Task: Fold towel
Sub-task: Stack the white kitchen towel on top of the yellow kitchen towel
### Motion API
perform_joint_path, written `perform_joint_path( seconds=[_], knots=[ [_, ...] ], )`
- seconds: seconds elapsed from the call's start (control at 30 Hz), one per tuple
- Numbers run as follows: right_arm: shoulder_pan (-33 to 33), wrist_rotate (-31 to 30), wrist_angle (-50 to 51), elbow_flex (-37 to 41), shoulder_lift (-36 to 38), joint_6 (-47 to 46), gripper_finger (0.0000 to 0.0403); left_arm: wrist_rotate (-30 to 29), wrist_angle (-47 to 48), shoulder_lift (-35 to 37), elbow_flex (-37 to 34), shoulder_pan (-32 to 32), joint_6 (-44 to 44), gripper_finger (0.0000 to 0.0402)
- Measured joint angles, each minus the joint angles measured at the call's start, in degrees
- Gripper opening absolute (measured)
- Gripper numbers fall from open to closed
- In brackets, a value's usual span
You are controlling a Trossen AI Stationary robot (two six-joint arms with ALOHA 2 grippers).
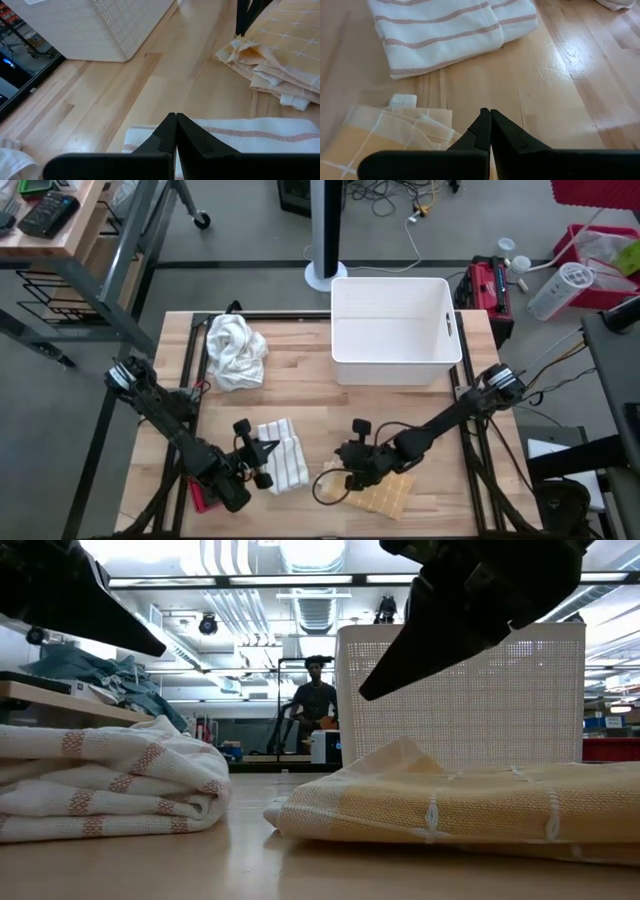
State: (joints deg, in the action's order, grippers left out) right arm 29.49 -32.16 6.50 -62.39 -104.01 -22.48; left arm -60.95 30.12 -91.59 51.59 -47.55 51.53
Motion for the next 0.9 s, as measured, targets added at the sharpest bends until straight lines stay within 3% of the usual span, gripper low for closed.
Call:
perform_joint_path(
  seconds=[0.27,0.5,0.6,0.9],
  knots=[
    [0.0,0.0,-0.6,0.0,0.0,-0.2,0.0,0.1,-0.2,0.0,0.0,0.0,0.0,0.0],
    [0.1,-3.9,-18.4,0.0,-1.0,6.1,0.0,1.9,-0.3,0.0,0.0,0.0,-0.2,0.0],
    [-0.4,-3.3,-21.7,0.0,-2.2,7.5,0.0,2.0,-0.3,0.0,0.0,0.0,-0.2,0.0],
    [-0.8,-2.3,-19.6,0.0,-1.4,5.6,0.0,4.6,-0.9,0.3,0.0,-0.1,0.0,0.0]
  ],
)
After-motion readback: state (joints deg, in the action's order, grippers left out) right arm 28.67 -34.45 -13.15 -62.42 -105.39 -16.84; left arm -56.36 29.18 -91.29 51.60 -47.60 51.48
